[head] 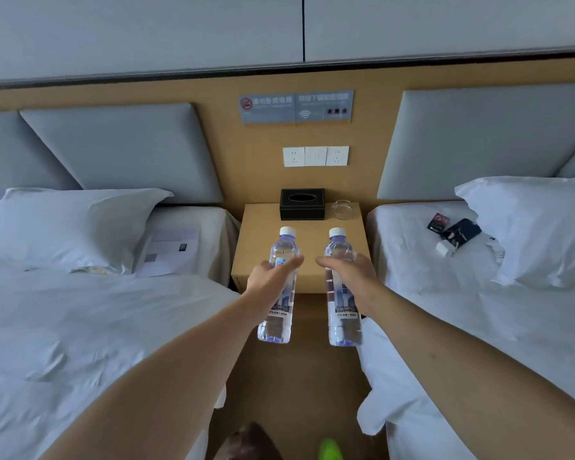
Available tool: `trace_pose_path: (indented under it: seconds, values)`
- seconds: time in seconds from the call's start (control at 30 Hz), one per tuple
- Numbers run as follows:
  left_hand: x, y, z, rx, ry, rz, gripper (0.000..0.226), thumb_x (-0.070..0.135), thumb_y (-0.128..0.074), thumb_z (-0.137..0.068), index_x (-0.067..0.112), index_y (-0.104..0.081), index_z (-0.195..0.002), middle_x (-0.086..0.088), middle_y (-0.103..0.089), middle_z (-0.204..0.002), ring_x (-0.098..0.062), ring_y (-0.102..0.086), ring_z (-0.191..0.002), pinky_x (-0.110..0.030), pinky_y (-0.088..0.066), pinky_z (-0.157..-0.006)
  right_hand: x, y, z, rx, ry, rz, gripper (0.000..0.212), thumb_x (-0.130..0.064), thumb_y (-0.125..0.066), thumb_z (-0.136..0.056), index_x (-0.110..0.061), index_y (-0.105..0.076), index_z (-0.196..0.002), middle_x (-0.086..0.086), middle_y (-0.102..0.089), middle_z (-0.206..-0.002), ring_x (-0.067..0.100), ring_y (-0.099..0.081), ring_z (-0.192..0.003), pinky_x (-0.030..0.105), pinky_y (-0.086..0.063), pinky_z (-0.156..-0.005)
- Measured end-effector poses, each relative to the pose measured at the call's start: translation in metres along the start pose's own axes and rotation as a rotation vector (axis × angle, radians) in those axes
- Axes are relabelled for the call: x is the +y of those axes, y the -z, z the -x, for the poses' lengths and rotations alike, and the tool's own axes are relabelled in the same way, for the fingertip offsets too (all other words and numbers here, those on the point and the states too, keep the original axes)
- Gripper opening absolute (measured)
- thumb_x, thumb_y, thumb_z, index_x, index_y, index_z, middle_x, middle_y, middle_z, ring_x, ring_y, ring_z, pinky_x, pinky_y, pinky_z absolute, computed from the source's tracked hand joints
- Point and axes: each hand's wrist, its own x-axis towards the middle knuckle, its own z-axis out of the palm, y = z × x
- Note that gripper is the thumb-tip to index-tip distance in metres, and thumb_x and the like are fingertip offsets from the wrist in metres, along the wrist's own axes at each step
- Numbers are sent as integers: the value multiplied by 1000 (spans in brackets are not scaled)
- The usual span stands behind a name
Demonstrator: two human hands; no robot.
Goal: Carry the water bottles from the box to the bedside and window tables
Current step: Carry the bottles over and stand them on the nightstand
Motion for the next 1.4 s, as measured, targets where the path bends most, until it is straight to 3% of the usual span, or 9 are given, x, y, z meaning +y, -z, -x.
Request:
trace_pose_path:
  seconds: [0.17,0.33,0.5,0.6,0.73,0.83,1.0,1.17,1.4]
  values:
    - [16,-2,-69,16,44,36,58,74,-75,-70,26,-60,-99,-3,-73,-86,-18,-73,-73,-26,-50,-55,-23,-20,-62,10,0,37,74,-75,-80,-48,-30,-61,-104,0,-74,-87,18,-74,-70,30,-58,-60]
    - [37,5,-155,-35,77,71,69,80,-71,-69,23,-60,-106,-8,-74,-94,-24,-75,-81,-36,-60,-72,-52,-51,-129,21,-19,66,77,-91,-62,-58,-26,-60,-100,4,-74,-84,21,-75,-74,35,-61,-69]
    - [68,24,-239,-94,62,83,75,87,-61,-72,28,-55,-118,-8,-70,-104,-26,-73,-90,-43,-60,-84,-86,-80,-195,15,-9,-26,62,-78,-69,-68,-28,-63,-104,8,-76,-88,29,-76,-82,51,-61,-85]
    - [91,41,-280,-143,40,126,76,86,-66,-63,37,-55,-119,-5,-71,-108,-24,-75,-90,-44,-61,-85,-108,-98,-228,38,14,-9,50,-67,-71,-77,-24,-66,-103,10,-75,-94,30,-73,-92,50,-57,-93]
    - [113,61,-324,-169,27,94,60,77,-76,-59,42,-59,-105,-3,-74,-102,-24,-76,-87,-48,-64,-79,-123,-121,-257,91,53,16,33,-64,-74,-74,-38,-64,-94,-5,-73,-93,17,-71,-89,37,-57,-82]
    - [121,69,-348,-162,34,80,51,67,-82,-62,42,-60,-100,-1,-75,-100,-24,-76,-87,-49,-64,-75,-126,-128,-275,113,36,75,42,-65,-76,-71,-37,-59,-97,-5,-71,-95,15,-70,-87,34,-55,-75]
    - [128,69,-381,-117,-40,-37,52,57,-86,-59,38,-60,-100,5,-73,-92,-14,-72,-83,-28,-53,-67,-130,-132,-314,127,74,255,40,-57,-78,-75,-33,-55,-96,-5,-66,-101,12,-66,-90,29,-49,-68]
    - [118,64,-413,-112,-98,-308,53,40,-92,-63,28,-59,-102,10,-66,-92,-8,-64,-83,-24,-47,-63,-123,-129,-355,110,90,392,37,-45,-82,-75,-21,-59,-91,-2,-66,-94,14,-65,-88,30,-48,-67]
    - [104,37,-459,-143,-150,-492,54,22,-90,-67,22,-65,-114,3,-61,-108,-17,-58,-96,-17,-39,-66,-114,-119,-415,20,83,515,26,-36,-88,-66,-25,-70,-81,-7,-70,-84,13,-66,-77,27,-50,-62]
